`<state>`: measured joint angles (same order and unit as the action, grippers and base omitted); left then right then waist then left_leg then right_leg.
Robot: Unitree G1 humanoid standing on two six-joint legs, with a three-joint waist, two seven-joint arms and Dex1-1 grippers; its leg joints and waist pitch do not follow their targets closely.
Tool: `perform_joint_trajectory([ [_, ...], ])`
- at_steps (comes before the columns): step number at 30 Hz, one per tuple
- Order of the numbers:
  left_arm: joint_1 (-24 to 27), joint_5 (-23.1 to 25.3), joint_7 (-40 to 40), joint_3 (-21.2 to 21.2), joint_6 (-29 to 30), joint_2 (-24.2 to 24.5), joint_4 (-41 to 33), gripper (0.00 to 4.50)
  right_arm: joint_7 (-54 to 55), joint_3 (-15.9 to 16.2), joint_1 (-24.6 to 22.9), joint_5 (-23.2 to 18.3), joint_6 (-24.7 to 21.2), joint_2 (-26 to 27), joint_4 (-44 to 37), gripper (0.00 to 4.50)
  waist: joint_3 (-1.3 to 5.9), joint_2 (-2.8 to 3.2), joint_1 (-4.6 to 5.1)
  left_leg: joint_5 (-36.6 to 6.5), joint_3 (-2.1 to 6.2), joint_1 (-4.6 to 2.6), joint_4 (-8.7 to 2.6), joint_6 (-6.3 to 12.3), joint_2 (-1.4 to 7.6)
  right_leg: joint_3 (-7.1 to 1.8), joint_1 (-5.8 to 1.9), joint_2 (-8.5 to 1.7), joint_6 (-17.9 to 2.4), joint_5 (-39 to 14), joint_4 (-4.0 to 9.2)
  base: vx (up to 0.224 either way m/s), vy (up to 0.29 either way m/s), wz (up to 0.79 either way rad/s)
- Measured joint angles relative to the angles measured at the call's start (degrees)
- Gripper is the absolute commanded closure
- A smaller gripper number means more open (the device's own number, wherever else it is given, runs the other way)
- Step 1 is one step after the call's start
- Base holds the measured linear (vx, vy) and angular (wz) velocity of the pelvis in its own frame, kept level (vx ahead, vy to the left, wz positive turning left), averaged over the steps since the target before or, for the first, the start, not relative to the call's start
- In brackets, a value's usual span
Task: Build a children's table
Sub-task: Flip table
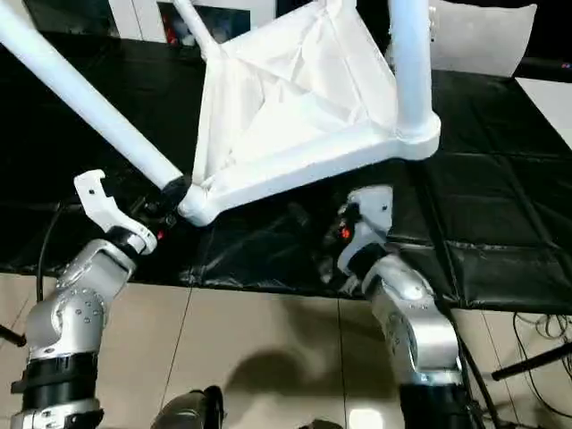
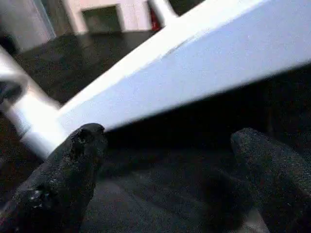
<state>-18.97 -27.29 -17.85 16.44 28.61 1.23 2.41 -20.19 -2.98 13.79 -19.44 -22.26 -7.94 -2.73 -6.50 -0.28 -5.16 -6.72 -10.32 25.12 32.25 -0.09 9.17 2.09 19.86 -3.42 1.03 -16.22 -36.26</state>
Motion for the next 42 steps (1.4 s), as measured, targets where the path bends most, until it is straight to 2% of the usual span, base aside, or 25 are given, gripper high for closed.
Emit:
perform_joint_trajectory([
  [3,0.3,-0.2,-0.1,-0.3,1.7,0.0,-1.2,2.5,1.1,-3.2,2.5,-3.8,-1.8,1.6,2.5,0.0,0.01,0.01,-0.09,0.0,-0.01,0.01,0.01,0.04,0.0,0.0,0.0,-0.01,0.0,0.0,0.0,0.0,0.0,0.0],
  [7,0.5,-0.8,-0.1,-0.6,2.6,0.0,-1.6,2.5,1.0,-4.5,4.7,-5.6,-2.3,2.5,6.1,0.0,0.0,0.01,-0.12,0.0,-0.04,0.0,0.01,0.06,0.0,0.01,-0.01,-0.02,0.0,0.0,0.02,0.0,0.0,0.0],
  [12,0.4,-1.4,-0.1,-0.7,3.4,-0.4,-1.6,2.5,0.0,-7.8,8.7,-10.1,-2.3,5.3,11.8,0.0,-0.01,-0.02,0.2,0.1,-0.11,0.03,0.01,0.13,0.01,-0.06,0.04,-0.03,0.2,0.1,0.02,0.0,0.0,0.0],
  [15,0.5,-1.7,-0.4,-1.1,4.2,-0.4,-2.0,2.5,0.0,-9.1,12.4,-11.5,-2.0,6.7,15.6,0.0,-0.01,-0.02,0.33,0.1,-0.12,0.02,0.01,0.13,0.01,-0.08,0.06,-0.03,0.2,0.2,0.01,0.0,0.0,0.0],
  [17,0.7,-1.7,-1.0,-2.0,4.9,-0.3,-2.4,2.5,0.5,-10.0,16.4,-11.5,-0.9,7.5,20.4,0.0,-0.01,-0.02,0.03,0.1,-0.13,0.03,-0.01,0.12,0.02,-0.03,0.05,-0.03,0.2,0.2,0.02,0.0,0.0,0.0],
  [19,0.9,-1.7,-1.6,-2.8,5.2,-0.1,-2.7,2.5,0.9,-10.4,18.4,-11.5,0.2,8.0,23.4,0.0,-0.01,-0.02,-0.3,0.1,-0.14,0.06,-0.02,0.14,0.02,0.02,0.03,-0.06,0.2,0.2,0.08,0.0,0.0,0.0],
  [21,0.8,-1.7,-2.1,-3.6,5.4,0.5,-2.7,2.5,0.9,-11.6,19.8,-12.0,1.8,9.0,26.4,0.0,-0.01,-0.02,-0.02,0.1,-0.28,0.08,0.01,0.24,0.01,-0.07,0.06,-0.1,0.2,0.2,0.09,0.0,0.0,0.0],
  [25,0.9,-0.6,-3.4,-6.5,5.5,1.8,-3.0,2.5,0.9,-17.7,24.7,-17.1,3.1,10.3,34.1,0.0,-0.01,-0.02,0.47,0.2,-0.47,0.07,-0.02,0.33,0.02,-0.22,0.16,-0.11,0.3,0.3,0.07,0.0,0.0,0.0],
  [29,1.5,0.1,-5.0,-8.0,5.5,2.5,-3.7,2.5,0.2,-21.7,27.1,-21.3,3.5,10.9,38.0,0.0,-0.01,-0.02,0.83,0.2,-0.6,0.09,-0.05,0.35,0.08,-0.27,0.23,-0.09,0.3,0.3,0.06,0.0,0.0,0.0],
  [30,1.6,0.1,-5.1,-8.2,5.5,2.6,-3.9,2.5,-0.1,-22.3,27.5,-22.0,3.5,11.0,38.6,0.28,-0.01,-0.02,0.86,0.2,-0.62,0.1,-0.05,0.36,0.09,-0.28,0.25,-0.09,0.3,0.3,0.06,0.0,0.0,0.0],
  [33,1.6,0.1,-5.3,-8.4,5.5,2.9,-4.0,2.5,-0.6,-24.3,28.6,-23.9,3.5,11.2,40.8,0.42,-0.01,-0.02,0.98,0.4,-0.74,0.15,-0.06,0.7,0.12,-0.33,0.36,-0.08,0.3,0.3,0.04,0.0,0.0,0.0],
  [34,1.7,0.2,-5.6,-8.5,5.4,3.3,-4.0,2.5,-1.1,-24.8,29.0,-24.5,3.4,11.1,41.6,0.59,-0.03,-0.05,1.12,0.4,-0.79,0.16,-0.06,0.73,0.12,-0.37,0.39,-0.08,0.3,0.3,0.01,0.0,0.0,0.0],
  [42,1.7,2.5,-7.8,-10.9,3.5,5.4,-3.8,2.5,-1.9,-25.8,29.3,-25.1,2.7,10.0,44.6,1.14,-0.04,-0.06,1.44,0.4,-1.01,0.19,-0.04,0.8,0.12,-0.59,0.53,-0.09,0.3,0.4,0.0,0.0,0.0,0.0],
])
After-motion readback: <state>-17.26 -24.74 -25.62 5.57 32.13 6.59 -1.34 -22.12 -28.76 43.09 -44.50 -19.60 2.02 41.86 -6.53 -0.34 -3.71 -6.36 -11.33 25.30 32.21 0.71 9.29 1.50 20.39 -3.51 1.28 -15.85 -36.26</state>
